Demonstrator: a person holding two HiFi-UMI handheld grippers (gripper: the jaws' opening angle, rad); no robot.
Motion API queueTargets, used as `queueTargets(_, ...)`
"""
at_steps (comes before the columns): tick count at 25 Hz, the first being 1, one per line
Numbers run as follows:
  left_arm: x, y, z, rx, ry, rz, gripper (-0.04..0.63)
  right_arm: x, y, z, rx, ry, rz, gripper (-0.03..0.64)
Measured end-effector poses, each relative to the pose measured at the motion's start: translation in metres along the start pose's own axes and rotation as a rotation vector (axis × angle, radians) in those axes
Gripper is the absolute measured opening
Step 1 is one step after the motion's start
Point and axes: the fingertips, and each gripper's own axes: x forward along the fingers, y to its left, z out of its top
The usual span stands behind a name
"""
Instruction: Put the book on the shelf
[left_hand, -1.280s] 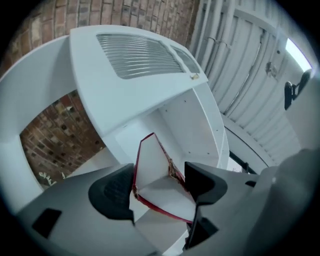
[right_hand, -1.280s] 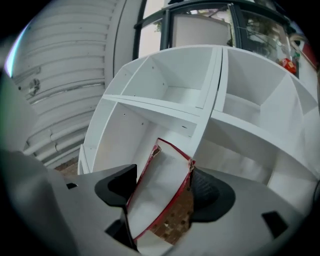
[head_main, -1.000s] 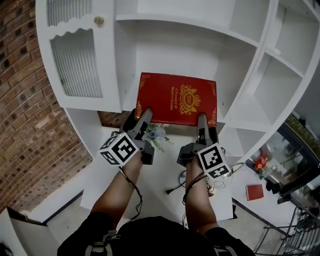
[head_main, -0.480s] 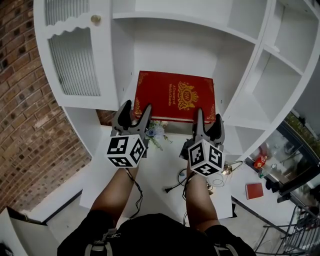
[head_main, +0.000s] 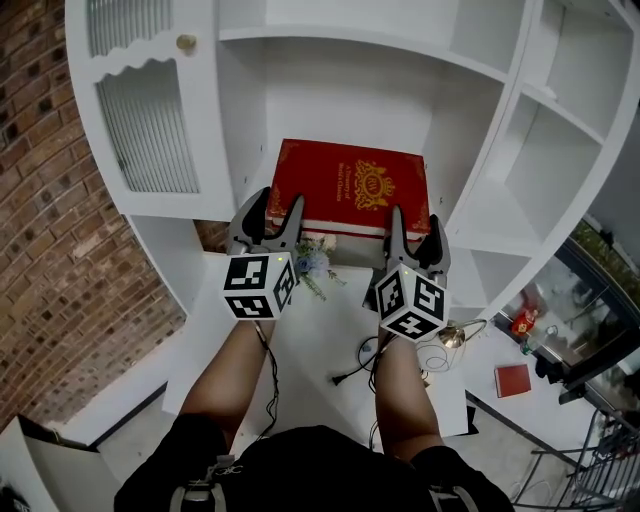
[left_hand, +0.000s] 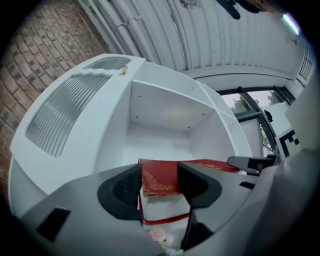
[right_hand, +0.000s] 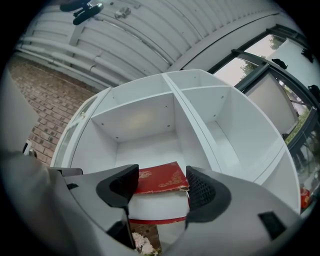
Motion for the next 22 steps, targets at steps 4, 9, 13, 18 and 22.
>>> queueTargets(4,0.008,0.003,0.001,-0.029,0.041,-0.005,0.23,0.008,0.0,0.001,0.018,0.03,-0.007,0.311)
queueTargets(9,0.019,0.006,0.0,-0.085,0.084,-0.01,0.23,0.019,-0.002,0.001,0.036,0.088,-0.015,0.313)
queueTargets(13,0.03,0.008,-0.003,-0.113,0.11,-0.012,0.23,0.029,-0.005,-0.003,0.041,0.14,-0.026,0.313)
queueTargets(18,0.035,0.009,-0.005,-0.129,0.125,-0.002,0.23,0.035,-0.006,-0.004,0.051,0.165,-0.026,0.313)
queueTargets(22,0.035,0.009,-0.003,-0.138,0.102,-0.017,0.23,0.037,-0.007,-0.004,0.059,0.175,-0.031,0.313)
